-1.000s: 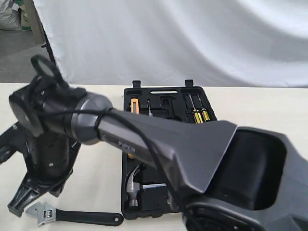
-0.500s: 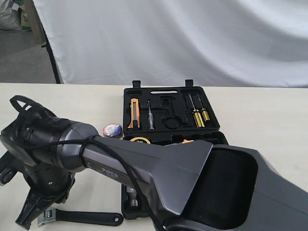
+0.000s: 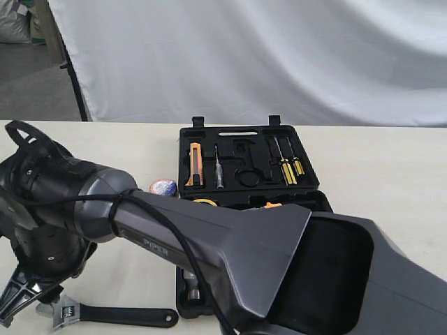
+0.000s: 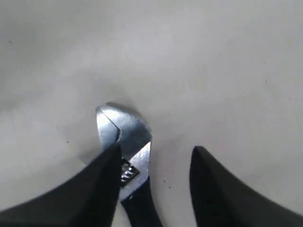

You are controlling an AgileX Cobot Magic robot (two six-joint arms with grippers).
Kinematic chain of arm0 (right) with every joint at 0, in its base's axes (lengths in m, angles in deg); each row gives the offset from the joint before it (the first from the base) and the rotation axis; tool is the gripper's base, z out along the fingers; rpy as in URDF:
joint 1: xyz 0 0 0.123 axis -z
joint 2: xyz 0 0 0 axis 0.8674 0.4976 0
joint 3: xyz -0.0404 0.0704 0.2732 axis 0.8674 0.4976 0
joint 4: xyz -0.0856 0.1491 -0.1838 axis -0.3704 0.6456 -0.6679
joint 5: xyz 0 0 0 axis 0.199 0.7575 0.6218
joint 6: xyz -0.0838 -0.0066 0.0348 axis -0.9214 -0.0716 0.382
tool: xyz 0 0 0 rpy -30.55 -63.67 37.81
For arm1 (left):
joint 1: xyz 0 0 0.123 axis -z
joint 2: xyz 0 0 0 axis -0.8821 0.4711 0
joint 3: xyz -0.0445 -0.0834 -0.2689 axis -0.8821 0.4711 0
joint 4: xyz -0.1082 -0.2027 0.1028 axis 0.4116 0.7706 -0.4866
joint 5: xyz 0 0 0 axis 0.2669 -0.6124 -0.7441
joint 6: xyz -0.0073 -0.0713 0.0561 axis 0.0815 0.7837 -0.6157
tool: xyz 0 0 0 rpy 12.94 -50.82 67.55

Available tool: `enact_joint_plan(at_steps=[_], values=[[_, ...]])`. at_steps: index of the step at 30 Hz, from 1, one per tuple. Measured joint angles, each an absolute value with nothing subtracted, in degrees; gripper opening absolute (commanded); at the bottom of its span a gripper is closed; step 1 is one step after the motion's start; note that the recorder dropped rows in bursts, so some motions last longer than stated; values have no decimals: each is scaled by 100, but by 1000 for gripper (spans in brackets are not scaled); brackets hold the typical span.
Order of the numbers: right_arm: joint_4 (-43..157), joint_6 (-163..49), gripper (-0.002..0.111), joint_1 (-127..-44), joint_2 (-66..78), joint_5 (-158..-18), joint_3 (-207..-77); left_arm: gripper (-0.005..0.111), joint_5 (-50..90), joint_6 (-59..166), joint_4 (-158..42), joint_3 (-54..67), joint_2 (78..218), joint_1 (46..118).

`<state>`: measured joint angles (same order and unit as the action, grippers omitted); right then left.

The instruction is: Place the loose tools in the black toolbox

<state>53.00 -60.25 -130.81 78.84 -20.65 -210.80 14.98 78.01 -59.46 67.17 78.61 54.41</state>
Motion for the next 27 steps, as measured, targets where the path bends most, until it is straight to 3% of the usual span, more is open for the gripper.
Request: enact_joint_plan(at_steps=[3, 7, 10, 13, 16, 18, 20, 24, 25, 27], values=[[5338, -6037, 23, -13090, 7884, -1916, -21168, 1, 1498, 7801, -5946, 6717, 7861, 5441], [5549, -6025, 31, -13103, 7898, -1856, -21181, 1, 1498, 7801, -5946, 6717, 7861, 5441], [5596, -6025, 45, -13140, 7973, -1879, -21185, 1, 1498, 7801, -5946, 6717, 7861, 5441], [5604, -5923, 73, -13174, 8138, -1968, -21185, 1, 1498, 7801, -5946, 6717, 7861, 5441], [5667, -5913, 77, -13189, 8189, -1978, -21185, 1, 1498, 7801, -5946, 6717, 7861, 5441], [5743, -5913, 73, -13189, 8189, -1893, -21185, 1, 1498, 7801, -5946, 6717, 7861, 5441], [5808, -5913, 60, -13189, 8299, -1839, -21185, 1, 1498, 7801, -5946, 6717, 7861, 5441], [5998, -5925, 16, -13156, 8352, -1813, -21249, 1, 1498, 7801, -5946, 6717, 7861, 5441], [6054, -5925, 0, -13150, 8352, -1813, -21249, 1, 1498, 7801, -5946, 6717, 7861, 5441], [6193, -5925, 0, -13150, 8352, -1813, -21288, 1, 1498, 7801, -5946, 6717, 7861, 5441]])
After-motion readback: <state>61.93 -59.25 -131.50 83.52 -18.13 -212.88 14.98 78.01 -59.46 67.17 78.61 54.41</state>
